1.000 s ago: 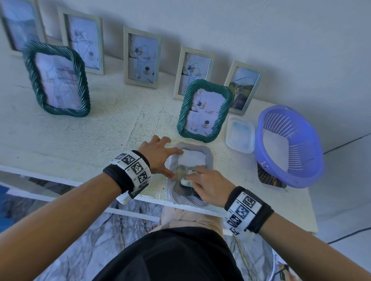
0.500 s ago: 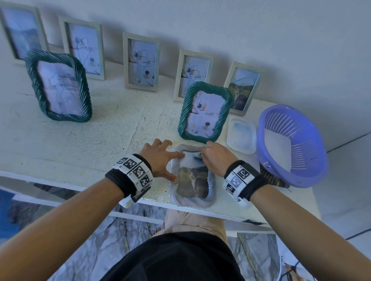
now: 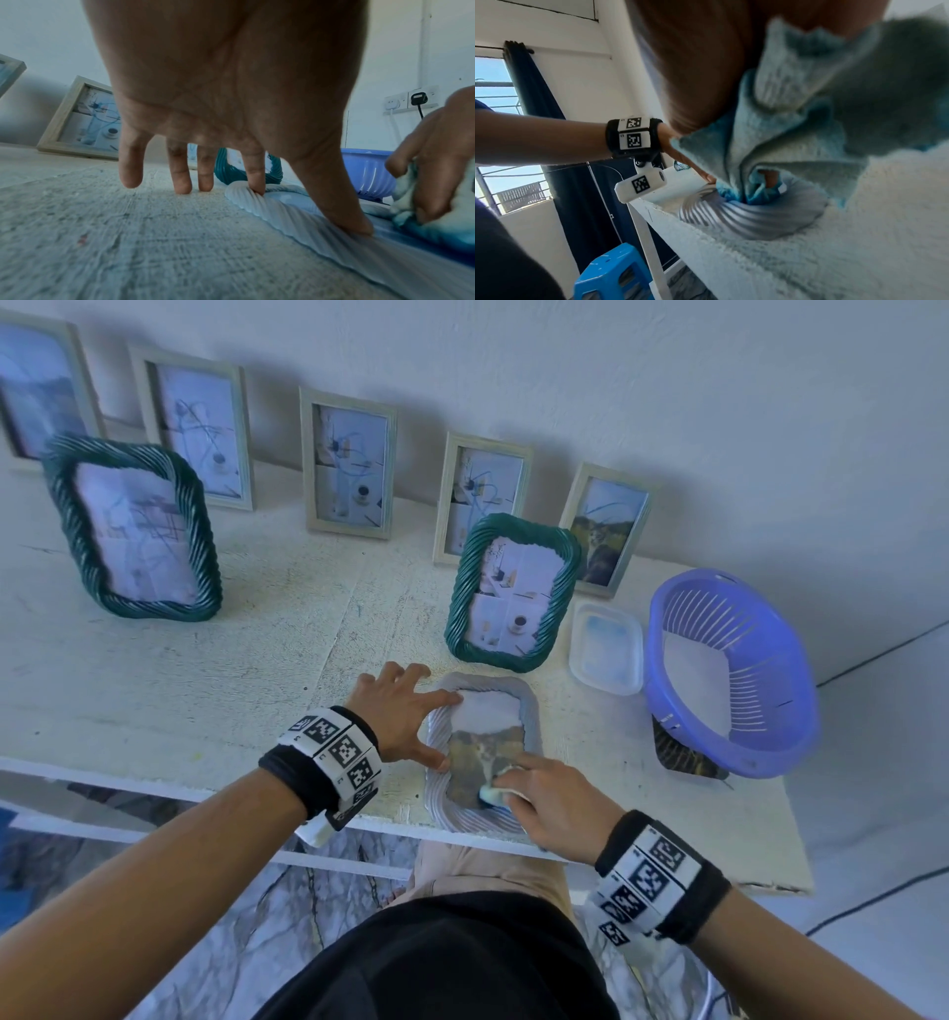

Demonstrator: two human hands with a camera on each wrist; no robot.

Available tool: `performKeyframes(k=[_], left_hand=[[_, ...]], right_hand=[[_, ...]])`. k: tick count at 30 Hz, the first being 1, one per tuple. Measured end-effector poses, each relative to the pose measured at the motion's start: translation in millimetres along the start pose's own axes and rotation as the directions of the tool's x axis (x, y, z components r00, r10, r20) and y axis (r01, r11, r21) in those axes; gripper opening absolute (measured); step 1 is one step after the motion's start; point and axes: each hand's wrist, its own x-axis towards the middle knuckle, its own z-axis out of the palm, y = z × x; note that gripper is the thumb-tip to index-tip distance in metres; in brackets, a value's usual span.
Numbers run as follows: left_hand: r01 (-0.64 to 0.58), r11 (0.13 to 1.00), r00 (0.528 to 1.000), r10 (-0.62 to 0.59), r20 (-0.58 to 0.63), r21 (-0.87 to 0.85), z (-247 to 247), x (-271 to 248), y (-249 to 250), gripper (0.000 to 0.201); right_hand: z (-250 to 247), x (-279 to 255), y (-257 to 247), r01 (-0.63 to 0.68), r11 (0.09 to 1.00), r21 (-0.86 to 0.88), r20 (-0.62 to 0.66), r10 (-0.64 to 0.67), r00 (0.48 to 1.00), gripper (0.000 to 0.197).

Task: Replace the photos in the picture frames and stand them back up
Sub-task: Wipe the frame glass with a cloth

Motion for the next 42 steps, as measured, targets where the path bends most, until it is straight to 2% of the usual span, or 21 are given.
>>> performKeyframes(k=[3,5,8,10,13,16,20,25,29,33,35,36,38,40,42], left_hand=[[-0.007,1.0,1.0,0.007,-0.002,-0.01,0,0,-1,0.092],[-0.008,1.0,1.0,0.008,-0.001,-0.025,0,0,-1,0.092],[-0.009,0.999,1.0,0.009,0.007,-0.038,1,-1,-1,0.091],[-0.009,0.999,1.0,0.01,0.008,-0.048,2,0,-2,0.091],[-0.005,0.997,1.0,0.005,0.003,-0.077,5,-1,-3,0.091],[0.003,0.995,1.0,-0.003,-0.001,-0.103,9,-1,-4,0.091],[0.003,0.99,1.0,-0.004,-0.006,-0.139,10,-1,-4,0.091],[0.004,0.984,1.0,-0.007,-0.012,-0.178,12,-3,-5,0.09],[0.001,0.976,1.0,-0.005,-0.018,-0.219,14,-6,-6,0.088],[0.002,0.961,0.998,-0.021,-0.064,-0.277,16,-11,-3,0.097],[0.0,0.947,0.993,-0.039,-0.112,-0.323,19,-13,1,0.099],[-0.001,0.938,0.989,-0.05,-0.139,-0.346,21,-14,3,0.099],[0.003,0.916,0.979,-0.084,-0.184,-0.401,26,-19,8,0.094],[0.016,0.88,0.97,-0.128,-0.205,-0.474,31,-24,14,0.085],[0.014,0.828,0.962,-0.165,-0.219,-0.561,34,-27,21,0.073]], right_hand=[[-10,-6,4,0.035,0.998,0.051,0.014,-0.035,0.999,0.031],[-26,-7,10,0.052,0.994,0.095,-0.05,-0.048,0.998,0.026],[-51,-4,22,-0.031,0.986,0.166,-0.207,0.066,0.976,0.027],[-60,7,36,-0.133,0.978,0.159,-0.319,0.179,0.931,0.026],[-68,33,58,-0.336,0.933,0.13,-0.427,0.359,0.83,0.033],[-80,59,68,-0.472,0.87,0.144,-0.43,0.484,0.762,0.033],[-91,92,81,-0.545,0.833,0.096,-0.412,0.532,0.74,0.027],[-93,108,98,-0.678,0.732,0.068,-0.368,0.65,0.665,0.043],[-84,104,96,-0.651,0.754,0.088,-0.387,0.628,0.675,0.055],[-73,79,68,-0.561,0.824,0.075,-0.52,0.512,0.683,0.056],[-60,62,49,-0.502,0.856,0.122,-0.563,0.476,0.676,0.054],[-52,53,40,-0.47,0.866,0.169,-0.55,0.479,0.684,0.053],[-34,36,25,-0.434,0.863,0.259,-0.451,0.505,0.736,0.053],[-16,23,15,-0.422,0.852,0.309,-0.32,0.511,0.798,0.055],[-2,19,8,-0.378,0.849,0.369,-0.275,0.489,0.828,0.057]])
